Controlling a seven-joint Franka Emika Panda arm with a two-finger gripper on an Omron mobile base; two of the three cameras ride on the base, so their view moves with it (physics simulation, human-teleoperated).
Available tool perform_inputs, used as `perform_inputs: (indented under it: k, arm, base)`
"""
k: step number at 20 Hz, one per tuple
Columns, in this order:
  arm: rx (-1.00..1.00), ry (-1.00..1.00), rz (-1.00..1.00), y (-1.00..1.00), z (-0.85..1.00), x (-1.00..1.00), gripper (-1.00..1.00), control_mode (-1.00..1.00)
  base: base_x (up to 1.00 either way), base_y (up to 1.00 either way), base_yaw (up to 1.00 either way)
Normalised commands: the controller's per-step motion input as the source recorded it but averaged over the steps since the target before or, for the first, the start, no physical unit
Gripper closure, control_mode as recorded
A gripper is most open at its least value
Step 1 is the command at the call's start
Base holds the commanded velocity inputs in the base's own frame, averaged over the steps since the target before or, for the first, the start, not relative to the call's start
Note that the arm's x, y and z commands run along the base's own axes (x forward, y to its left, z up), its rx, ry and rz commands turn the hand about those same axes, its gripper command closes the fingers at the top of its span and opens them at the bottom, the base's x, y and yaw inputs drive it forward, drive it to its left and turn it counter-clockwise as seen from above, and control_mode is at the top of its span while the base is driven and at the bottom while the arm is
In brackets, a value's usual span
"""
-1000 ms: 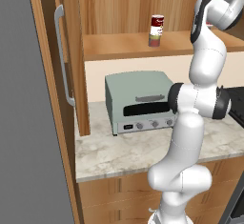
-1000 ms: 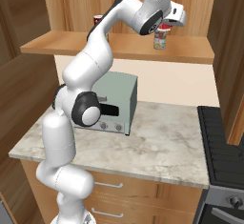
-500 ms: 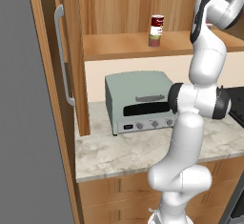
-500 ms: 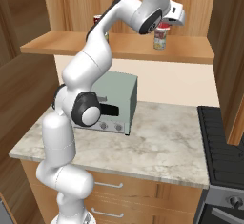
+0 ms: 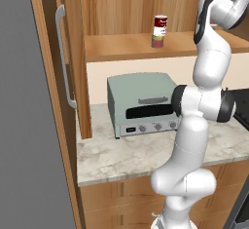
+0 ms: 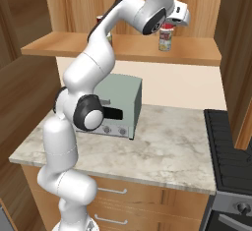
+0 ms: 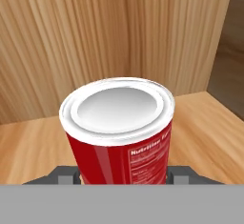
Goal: Stack two cans on top of the other two cans in the cabinet.
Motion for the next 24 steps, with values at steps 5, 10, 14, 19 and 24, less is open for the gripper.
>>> perform_inputs:
  k: [5, 10, 14, 19, 24]
  arm:
    - [0.00, 0.00, 0.00, 0.05, -0.08, 0.00, 1.00, -1.00]
    - [0.00, 0.00, 0.00, 0.00, -0.16, 0.00, 1.00, -1.00]
    - [0.00, 0.00, 0.00, -0.05, -0.12, 0.00, 1.00, -1.00]
    - [0.00, 0.00, 0.00, -0.03, -0.07, 0.00, 1.00, -1.00]
    - [0.00, -0.01, 0.00, -0.01, -0.16, 0.00, 1.00, -1.00]
  base:
    - [0.00, 0.00, 0.00]
    - [0.00, 0.00, 0.00]
    - [0.00, 0.00, 0.00]
    - [0.00, 0.00, 0.00]
    - [0.00, 0.00, 0.00]
